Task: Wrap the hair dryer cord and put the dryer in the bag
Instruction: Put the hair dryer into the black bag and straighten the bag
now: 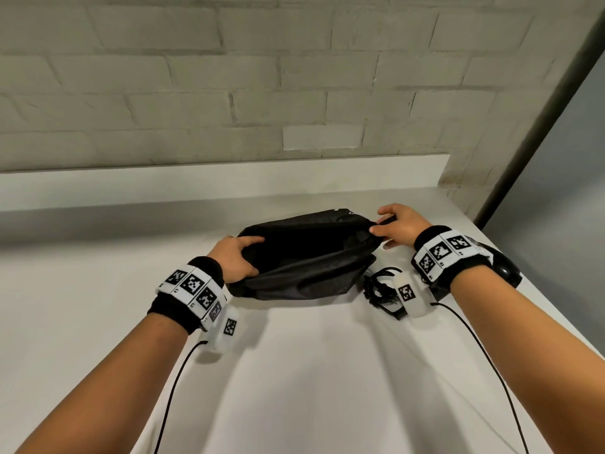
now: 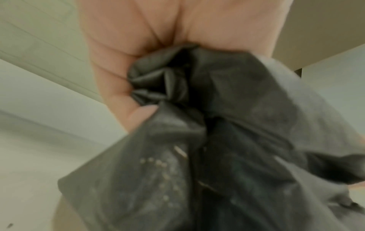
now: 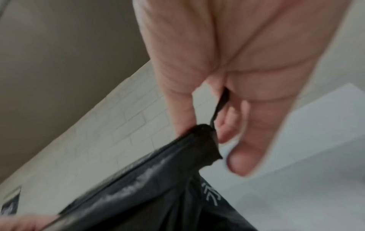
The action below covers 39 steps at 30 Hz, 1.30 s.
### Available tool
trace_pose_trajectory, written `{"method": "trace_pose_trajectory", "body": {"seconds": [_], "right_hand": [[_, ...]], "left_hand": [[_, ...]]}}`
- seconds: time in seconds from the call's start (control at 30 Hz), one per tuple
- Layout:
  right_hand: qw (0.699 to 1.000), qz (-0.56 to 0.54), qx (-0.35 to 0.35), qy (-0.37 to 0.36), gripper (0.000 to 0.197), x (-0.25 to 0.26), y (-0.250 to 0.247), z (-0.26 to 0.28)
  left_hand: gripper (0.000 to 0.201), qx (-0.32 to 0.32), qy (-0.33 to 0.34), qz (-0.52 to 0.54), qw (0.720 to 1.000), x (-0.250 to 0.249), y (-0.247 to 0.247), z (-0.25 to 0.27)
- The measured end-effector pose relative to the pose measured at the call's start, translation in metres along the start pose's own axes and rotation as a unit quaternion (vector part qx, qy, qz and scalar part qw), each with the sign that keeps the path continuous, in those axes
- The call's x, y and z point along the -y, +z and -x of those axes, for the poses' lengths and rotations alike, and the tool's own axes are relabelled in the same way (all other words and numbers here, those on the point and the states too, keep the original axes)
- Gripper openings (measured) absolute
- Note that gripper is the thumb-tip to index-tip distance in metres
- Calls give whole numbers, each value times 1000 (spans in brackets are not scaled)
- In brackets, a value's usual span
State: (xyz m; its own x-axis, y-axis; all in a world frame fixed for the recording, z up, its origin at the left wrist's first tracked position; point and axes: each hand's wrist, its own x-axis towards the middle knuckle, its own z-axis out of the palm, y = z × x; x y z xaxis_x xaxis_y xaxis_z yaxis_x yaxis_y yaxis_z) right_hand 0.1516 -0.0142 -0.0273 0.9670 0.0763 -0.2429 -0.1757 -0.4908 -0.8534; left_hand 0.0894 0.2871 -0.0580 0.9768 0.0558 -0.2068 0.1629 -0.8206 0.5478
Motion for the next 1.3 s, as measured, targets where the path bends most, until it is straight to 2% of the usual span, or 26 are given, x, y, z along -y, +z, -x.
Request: {"method": "trace_pose_trajectory", "body": {"seconds": [0.1, 0.17, 0.23, 0.37, 0.5, 0.57, 0.67, 0.8, 0.93, 1.03, 1.13, 1.3], "right_hand": [[991, 112, -65, 17, 69, -6, -4, 4], [982, 138, -130, -11, 69, -10, -8, 7], [970, 172, -167, -26, 65, -13, -13, 15], [935, 333, -119, 25, 57, -26, -17, 39], [870, 469, -80, 132, 79, -41, -6, 62], [850, 494, -32, 179, 89, -50, 0, 66], [859, 469, 17, 205, 90, -58, 5, 64], [880, 410, 5, 241, 91, -58, 12, 66], [892, 364, -25, 267, 90, -54, 11, 68], [895, 357, -33, 266, 74, -49, 8, 70], [908, 319, -6, 272, 57, -42, 5, 69], [912, 299, 18, 278, 62, -41, 9, 67]], "left_hand": [[70, -3, 0, 3, 1000, -5, 7, -1], [68, -13, 2, 8, 1000, -10, 11, -1], [68, -22, 0, 14, 1000, -16, 14, -1], [67, -36, -3, 20, 999, -29, 21, -1], [40, -66, 3, 68, 995, -41, 27, 2], [38, -74, 2, 89, 993, -47, 30, 4], [55, -63, 5, 95, 993, -54, 34, 8], [76, -24, 9, 54, 998, -58, 35, 11], [76, -23, 17, 40, 999, -65, 37, 14], [75, -13, 31, 43, 999, -70, 40, 14], [74, -8, 40, 40, 998, -73, 42, 13], [73, -3, 43, 41, 998, -72, 41, 10]]}}
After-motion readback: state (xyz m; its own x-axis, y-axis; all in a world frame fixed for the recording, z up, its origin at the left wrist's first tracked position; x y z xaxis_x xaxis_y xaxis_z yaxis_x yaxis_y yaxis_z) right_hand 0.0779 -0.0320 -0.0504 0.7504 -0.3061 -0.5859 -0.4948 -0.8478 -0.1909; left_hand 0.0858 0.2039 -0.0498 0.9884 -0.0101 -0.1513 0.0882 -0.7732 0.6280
